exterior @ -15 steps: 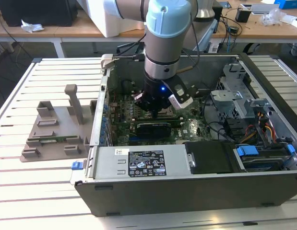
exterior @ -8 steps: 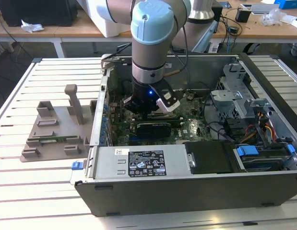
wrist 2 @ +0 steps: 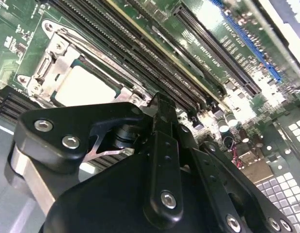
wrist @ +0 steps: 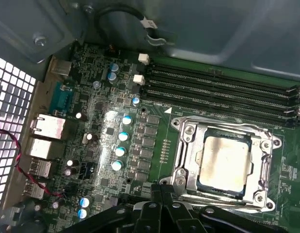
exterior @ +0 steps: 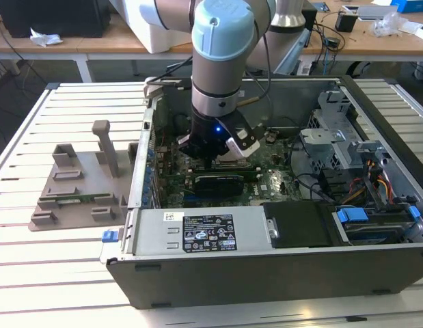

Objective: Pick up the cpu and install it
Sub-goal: 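Install the second cpu locking lever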

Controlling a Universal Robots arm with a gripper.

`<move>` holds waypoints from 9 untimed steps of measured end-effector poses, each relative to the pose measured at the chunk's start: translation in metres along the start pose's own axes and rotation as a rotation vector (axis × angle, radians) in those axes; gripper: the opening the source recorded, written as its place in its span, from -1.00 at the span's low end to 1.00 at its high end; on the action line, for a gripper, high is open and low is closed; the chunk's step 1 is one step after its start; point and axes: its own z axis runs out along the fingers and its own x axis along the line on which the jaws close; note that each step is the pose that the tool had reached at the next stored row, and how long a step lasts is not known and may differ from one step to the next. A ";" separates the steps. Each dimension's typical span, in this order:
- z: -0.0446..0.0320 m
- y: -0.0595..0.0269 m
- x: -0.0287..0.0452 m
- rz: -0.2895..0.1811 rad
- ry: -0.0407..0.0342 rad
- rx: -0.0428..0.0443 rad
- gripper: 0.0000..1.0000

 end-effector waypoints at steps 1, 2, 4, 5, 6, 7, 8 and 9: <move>0.0004 0.0000 -0.0010 0.000 0.0020 -0.0084 -0.79; 0.0015 0.0000 -0.0019 -0.001 0.0039 -0.0181 -0.79; 0.0031 -0.0003 -0.0032 -0.001 0.0078 -0.0275 -0.79; 0.0036 -0.0003 -0.0033 -0.002 0.0088 -0.0311 -0.79; 0.0040 -0.0003 -0.0036 -0.002 0.0096 -0.0331 -0.79; 0.0046 -0.0003 -0.0039 -0.002 0.0104 -0.0357 -0.79; 0.0051 -0.0004 -0.0043 -0.002 0.0107 -0.0381 -0.79; 0.0060 -0.0007 -0.0056 -0.002 0.0123 -0.0423 -0.79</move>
